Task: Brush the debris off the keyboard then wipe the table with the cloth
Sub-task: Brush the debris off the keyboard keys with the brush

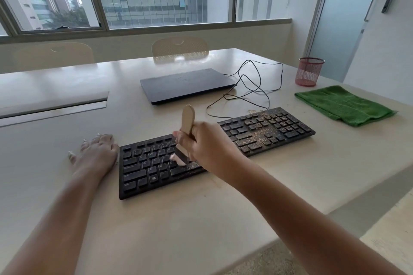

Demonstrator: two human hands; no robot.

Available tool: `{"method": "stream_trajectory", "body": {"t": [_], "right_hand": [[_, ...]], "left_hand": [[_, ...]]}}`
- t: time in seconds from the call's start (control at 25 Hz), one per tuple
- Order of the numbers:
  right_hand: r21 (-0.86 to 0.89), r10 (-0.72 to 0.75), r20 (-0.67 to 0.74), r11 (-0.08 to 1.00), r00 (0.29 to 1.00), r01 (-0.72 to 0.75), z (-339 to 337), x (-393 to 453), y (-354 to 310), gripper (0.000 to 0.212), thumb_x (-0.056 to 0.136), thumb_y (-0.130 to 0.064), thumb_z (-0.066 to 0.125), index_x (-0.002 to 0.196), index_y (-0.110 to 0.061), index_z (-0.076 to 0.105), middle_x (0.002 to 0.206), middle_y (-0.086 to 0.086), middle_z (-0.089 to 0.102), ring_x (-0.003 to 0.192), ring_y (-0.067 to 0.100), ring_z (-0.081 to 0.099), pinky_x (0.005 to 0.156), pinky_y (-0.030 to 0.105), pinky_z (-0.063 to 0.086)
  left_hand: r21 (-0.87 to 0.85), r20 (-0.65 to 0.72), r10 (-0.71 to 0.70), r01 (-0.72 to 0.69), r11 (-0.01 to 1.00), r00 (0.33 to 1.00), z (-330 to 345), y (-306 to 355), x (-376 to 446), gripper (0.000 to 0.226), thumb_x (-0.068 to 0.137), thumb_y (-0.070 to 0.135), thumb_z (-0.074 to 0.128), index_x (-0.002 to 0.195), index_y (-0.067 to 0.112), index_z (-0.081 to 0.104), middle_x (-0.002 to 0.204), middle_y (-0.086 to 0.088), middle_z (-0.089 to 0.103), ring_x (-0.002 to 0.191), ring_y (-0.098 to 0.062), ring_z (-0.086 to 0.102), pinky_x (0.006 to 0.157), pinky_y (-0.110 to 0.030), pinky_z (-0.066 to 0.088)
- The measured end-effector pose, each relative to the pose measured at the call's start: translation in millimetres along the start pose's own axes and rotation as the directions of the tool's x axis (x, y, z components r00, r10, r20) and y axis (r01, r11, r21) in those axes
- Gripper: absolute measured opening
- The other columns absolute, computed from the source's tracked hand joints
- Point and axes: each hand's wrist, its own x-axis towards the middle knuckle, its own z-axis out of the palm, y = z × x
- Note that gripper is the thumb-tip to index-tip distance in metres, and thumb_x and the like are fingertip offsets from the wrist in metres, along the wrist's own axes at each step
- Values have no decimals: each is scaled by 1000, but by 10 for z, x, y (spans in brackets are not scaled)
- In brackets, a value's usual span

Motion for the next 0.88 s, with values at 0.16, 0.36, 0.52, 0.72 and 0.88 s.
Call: {"method": "stream_trajectory", "body": {"t": [0.16, 0.36, 0.52, 0.72, 0.88], "right_hand": [[161, -82, 84, 985, 993, 68, 13, -17, -177, 25, 91, -29, 58, 99, -7, 67, 63, -5, 60, 53, 8, 54, 50, 20, 45], [-114, -20, 101, 993, 995, 31, -251, 25, 39, 17, 83, -26, 67, 80, -10, 69, 57, -7, 55, 45, 3, 47, 46, 14, 36], [-207, 15, -36, 978, 999, -22, -610, 41, 223, 17, 83, -26, 68, 86, -9, 71, 57, -11, 58, 41, -3, 53, 46, 9, 42], [270, -88, 216, 962, 972, 27, -49, -39, -98, 14, 81, -13, 70, 92, -4, 72, 73, 4, 68, 61, 7, 61, 60, 23, 56], [-31, 58, 236, 998, 970, -52, -322, 16, 87, 18, 78, -17, 73, 89, -2, 72, 61, 3, 66, 54, 10, 61, 57, 31, 57]], "left_hand": [[2, 13, -2, 2, 1000, 1000, 16, -40, 24, 46, 99, 36, 28, 143, 24, 32, 155, -2, 23, 143, -29, 17, 112, -58, 11], [-19, 12, 9, -9, 1000, 1000, 4, -18, 5, 45, 100, 36, 28, 143, 24, 33, 156, -2, 22, 144, -29, 16, 113, -57, 10], [-16, 4, 10, -10, 1000, 1000, -4, 3, -18, 45, 100, 35, 28, 142, 22, 33, 155, -3, 23, 143, -29, 17, 113, -56, 11], [2, 7, 7, -7, 1000, 1000, -12, -10, -19, 45, 99, 36, 27, 142, 23, 33, 155, -3, 23, 143, -29, 17, 113, -56, 12], [-2, 6, 12, -12, 1000, 1000, -17, 13, -27, 46, 100, 37, 27, 143, 22, 33, 155, -4, 24, 143, -29, 18, 113, -56, 12]]}}
